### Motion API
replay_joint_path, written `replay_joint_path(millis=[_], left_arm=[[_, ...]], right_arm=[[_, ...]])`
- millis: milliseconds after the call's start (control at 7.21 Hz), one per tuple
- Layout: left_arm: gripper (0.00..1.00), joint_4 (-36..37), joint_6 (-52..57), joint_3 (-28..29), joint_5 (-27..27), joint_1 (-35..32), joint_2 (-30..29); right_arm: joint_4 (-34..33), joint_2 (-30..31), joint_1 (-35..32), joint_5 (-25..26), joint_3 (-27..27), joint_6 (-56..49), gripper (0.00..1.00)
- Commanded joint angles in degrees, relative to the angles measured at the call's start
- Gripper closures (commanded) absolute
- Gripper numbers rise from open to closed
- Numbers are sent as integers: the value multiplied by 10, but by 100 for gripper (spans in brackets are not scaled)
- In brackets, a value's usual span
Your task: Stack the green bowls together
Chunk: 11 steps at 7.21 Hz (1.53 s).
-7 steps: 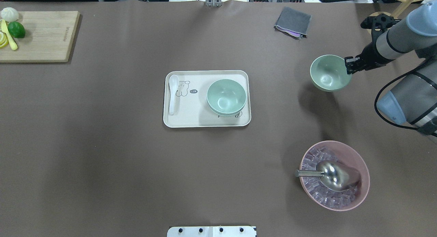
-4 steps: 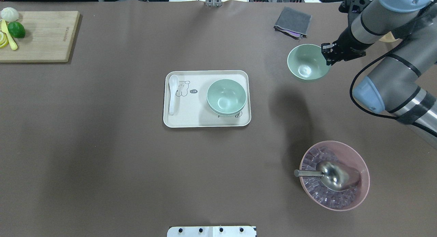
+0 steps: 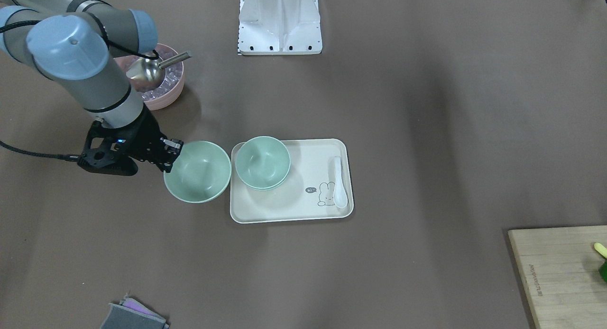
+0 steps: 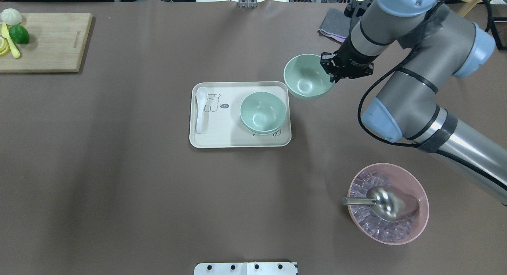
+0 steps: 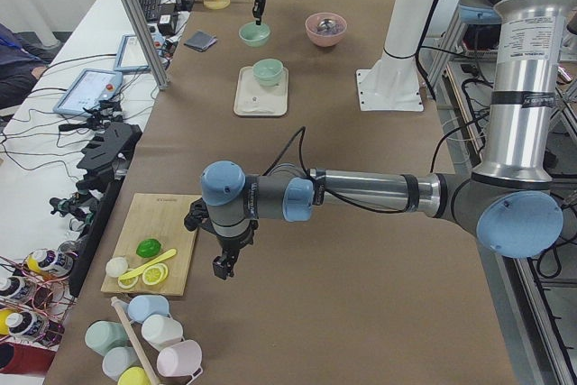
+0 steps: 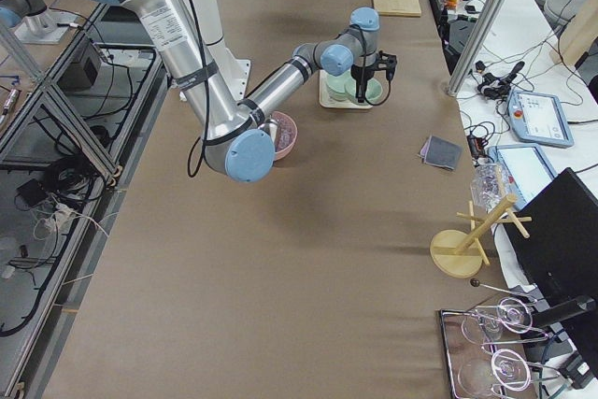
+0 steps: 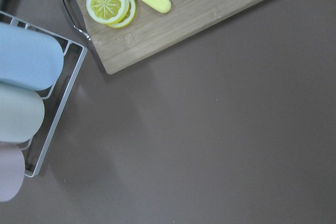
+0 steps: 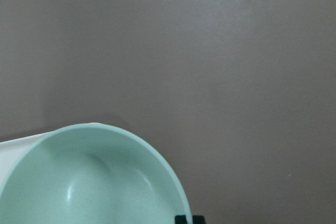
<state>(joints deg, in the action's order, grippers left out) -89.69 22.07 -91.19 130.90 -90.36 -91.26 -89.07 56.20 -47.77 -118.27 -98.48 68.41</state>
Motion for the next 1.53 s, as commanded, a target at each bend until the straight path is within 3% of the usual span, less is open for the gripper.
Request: replay_joint_path(millis=[0, 555, 1387], left_arm=[[2, -1, 0, 0, 1, 0, 5], [2, -1, 0, -10, 1, 0, 16], [2, -1, 0, -10, 1, 0, 16]], right_arm=[[0, -41, 59, 45, 13, 72, 100], [6, -57, 109, 90, 38, 107, 100], [7, -57, 116, 102, 56, 107, 100]])
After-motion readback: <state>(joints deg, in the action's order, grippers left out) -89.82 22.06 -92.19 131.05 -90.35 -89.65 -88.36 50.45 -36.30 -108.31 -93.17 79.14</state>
